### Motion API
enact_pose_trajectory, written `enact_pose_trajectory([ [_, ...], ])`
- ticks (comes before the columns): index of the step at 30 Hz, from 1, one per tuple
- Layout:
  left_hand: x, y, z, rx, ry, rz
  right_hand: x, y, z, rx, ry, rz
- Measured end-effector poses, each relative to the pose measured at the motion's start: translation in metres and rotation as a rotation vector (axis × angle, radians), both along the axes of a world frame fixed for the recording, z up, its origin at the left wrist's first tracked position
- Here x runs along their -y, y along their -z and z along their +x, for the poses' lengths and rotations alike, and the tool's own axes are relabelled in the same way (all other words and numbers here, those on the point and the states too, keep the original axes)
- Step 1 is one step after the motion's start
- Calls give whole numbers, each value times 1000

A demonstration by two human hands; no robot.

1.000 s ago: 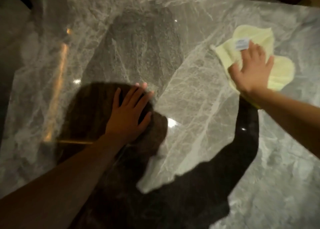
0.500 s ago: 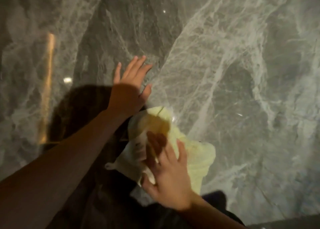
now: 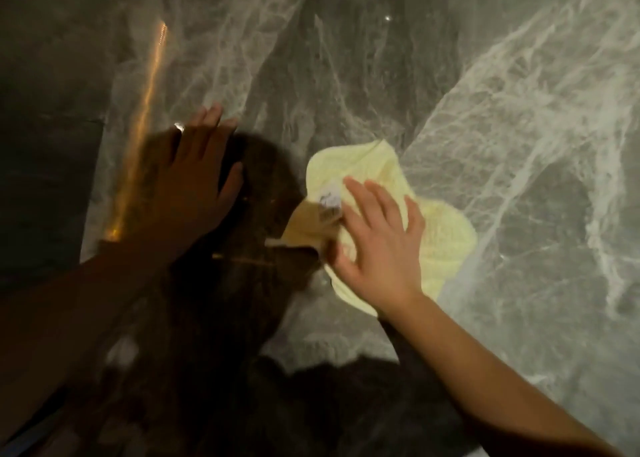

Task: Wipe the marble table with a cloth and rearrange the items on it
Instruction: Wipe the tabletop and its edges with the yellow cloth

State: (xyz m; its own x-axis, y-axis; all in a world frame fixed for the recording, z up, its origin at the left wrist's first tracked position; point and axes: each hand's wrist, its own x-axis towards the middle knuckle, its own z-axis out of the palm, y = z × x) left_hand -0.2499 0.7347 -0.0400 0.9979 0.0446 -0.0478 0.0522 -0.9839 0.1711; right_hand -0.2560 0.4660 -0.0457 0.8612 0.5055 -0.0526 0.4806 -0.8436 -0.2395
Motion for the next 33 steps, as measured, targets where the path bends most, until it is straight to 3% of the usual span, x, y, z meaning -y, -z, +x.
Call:
enact_pose_trajectory([
  [9,-3,5,5,-24,-45,-67,-70,2,165,42,232,51],
  [17,-7,10,7,-9,-42,-122,-100,-5,241,53,270,75],
  [25,-7,7,7,28,-44,-177,-101,-2,211,55,133,-41],
  [33,-8,6,9,49,-1,-197,-76,0,56,67,-157,3],
])
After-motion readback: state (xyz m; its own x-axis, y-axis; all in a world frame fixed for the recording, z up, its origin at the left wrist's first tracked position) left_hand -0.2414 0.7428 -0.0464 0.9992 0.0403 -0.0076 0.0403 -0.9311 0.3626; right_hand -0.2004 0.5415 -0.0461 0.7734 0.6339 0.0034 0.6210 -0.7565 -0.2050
